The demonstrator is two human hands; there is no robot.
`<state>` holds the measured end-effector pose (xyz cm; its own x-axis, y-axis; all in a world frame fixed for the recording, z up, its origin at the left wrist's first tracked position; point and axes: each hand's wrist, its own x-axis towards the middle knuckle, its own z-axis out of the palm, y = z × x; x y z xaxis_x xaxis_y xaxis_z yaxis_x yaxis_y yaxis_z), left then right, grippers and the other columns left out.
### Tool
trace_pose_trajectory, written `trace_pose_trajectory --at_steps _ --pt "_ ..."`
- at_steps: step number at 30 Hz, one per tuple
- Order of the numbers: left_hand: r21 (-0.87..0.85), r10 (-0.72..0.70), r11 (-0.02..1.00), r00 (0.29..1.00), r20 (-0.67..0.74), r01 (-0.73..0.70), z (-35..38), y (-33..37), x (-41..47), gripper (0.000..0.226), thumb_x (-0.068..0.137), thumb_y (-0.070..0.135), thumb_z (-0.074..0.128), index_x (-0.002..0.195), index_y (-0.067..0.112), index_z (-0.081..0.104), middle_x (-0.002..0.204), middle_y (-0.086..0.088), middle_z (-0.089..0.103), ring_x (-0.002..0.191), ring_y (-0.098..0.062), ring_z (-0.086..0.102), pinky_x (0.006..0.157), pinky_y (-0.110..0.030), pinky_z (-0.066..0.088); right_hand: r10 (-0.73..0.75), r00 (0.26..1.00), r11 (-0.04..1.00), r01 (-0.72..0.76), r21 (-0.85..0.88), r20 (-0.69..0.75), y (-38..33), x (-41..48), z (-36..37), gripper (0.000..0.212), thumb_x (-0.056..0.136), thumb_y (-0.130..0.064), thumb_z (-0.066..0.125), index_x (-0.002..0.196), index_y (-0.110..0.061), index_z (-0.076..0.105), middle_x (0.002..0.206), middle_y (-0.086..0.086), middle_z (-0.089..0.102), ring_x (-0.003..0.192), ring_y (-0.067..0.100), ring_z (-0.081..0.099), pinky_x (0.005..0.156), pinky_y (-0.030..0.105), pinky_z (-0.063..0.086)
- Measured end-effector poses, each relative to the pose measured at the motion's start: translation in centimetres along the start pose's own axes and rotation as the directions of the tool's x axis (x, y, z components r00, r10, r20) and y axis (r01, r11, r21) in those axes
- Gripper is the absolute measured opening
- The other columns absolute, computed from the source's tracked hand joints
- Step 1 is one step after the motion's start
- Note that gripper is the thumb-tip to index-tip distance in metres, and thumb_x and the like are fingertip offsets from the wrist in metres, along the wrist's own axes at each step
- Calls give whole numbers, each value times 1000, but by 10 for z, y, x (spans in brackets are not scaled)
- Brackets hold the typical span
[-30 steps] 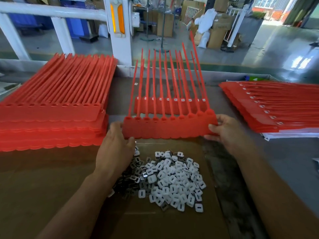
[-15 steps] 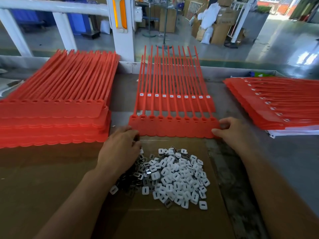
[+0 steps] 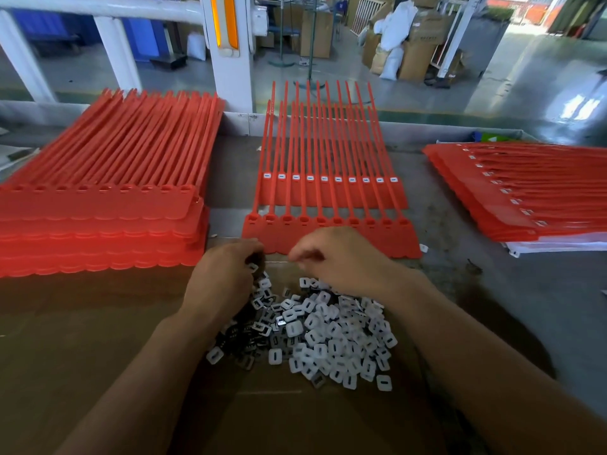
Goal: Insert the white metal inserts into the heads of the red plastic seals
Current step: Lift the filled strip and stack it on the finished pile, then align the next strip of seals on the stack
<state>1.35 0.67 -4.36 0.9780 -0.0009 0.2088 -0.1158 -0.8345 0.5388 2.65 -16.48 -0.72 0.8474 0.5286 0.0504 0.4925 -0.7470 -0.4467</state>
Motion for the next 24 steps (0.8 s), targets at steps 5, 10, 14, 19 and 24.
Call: trace_pose_trajectory --at_steps 5,10,14,19,24 --pt "-188 -101 977 995 3 100 -3 4 1 67 79 -13 36 139 19 37 124 -5 60 116 -18 51 91 -19 33 -86 996 993 86 -84 -2 -17 23 18 26 93 -5 48 111 -12 65 99 5 60 96 21 56 76 28 41" --pt "-248 -119 962 993 -4 114 -3 5 -1 68 80 -12 35 142 17 29 124 -7 59 111 -9 49 87 -14 29 -106 994 968 110 -226 30 -17 35 30 29 90 -3 47 112 -10 63 110 8 56 102 23 55 83 35 47" --pt "-264 -93 961 996 -2 89 -4 4 -2 68 80 -13 34 141 16 30 121 -7 60 107 -11 51 88 -18 35 -73 997 976 78 -202 36 -19 41 24 22 87 -3 53 106 -5 64 108 11 59 101 24 55 84 34 46" --pt "-247 -79 966 997 -2 76 -3 3 -1 69 78 -14 35 140 16 32 117 -6 62 96 -9 50 86 -21 38 26 982 978 14 -207 188 -24 52 13 21 87 -11 59 106 -4 58 110 12 58 101 24 55 74 26 40" --pt "-173 -25 985 1000 5 26 -2 1 -2 65 77 -12 38 131 22 48 116 -7 63 104 -20 57 88 -31 45 65 988 992 -48 -118 142 -21 51 15 10 85 -5 57 95 -6 56 100 9 57 88 19 50 67 23 35"
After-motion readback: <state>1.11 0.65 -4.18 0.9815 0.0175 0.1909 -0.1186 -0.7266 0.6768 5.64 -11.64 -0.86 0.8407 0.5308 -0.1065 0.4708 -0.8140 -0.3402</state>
